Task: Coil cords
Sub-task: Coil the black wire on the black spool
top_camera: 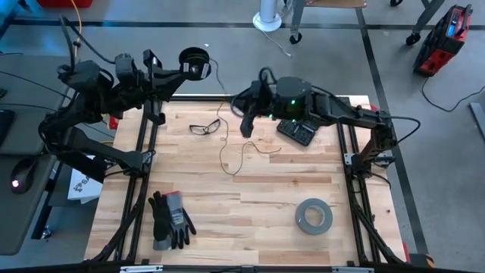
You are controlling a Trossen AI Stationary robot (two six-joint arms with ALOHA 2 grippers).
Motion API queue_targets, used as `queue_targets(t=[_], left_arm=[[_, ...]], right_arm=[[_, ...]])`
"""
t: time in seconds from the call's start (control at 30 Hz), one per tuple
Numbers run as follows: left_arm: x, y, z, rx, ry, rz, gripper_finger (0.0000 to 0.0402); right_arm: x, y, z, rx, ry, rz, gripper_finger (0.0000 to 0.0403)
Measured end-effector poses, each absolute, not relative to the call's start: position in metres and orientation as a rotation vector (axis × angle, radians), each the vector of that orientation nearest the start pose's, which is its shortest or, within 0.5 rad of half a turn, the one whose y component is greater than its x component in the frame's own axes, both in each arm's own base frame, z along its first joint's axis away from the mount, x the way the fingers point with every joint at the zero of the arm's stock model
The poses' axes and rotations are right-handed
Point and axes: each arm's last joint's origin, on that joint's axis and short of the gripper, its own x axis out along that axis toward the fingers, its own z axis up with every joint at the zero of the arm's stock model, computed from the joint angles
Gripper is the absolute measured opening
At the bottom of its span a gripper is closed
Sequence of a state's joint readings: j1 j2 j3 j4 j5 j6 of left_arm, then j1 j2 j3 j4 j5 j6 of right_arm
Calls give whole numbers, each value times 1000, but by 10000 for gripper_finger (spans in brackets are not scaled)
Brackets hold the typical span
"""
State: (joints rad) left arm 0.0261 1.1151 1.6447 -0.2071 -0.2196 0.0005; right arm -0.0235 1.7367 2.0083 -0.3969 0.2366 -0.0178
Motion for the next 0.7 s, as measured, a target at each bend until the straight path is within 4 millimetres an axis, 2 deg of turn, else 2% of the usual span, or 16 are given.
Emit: queue_targets(t=[0.17,0.33,0.53,0.7], left_arm=[[196,11,542,-178,-326,209,5],[200,9,545,-431,-381,59,5],[201,8,544,-689,-373,-13,5],[201,8,543,-753,-359,-17,5]], right_arm=[[406,4,460,-17,77,-163,1],[422,12,454,-44,6,-143,0],[421,15,470,-37,-161,-131,0],[420,18,478,-57,-246,-98,0]])
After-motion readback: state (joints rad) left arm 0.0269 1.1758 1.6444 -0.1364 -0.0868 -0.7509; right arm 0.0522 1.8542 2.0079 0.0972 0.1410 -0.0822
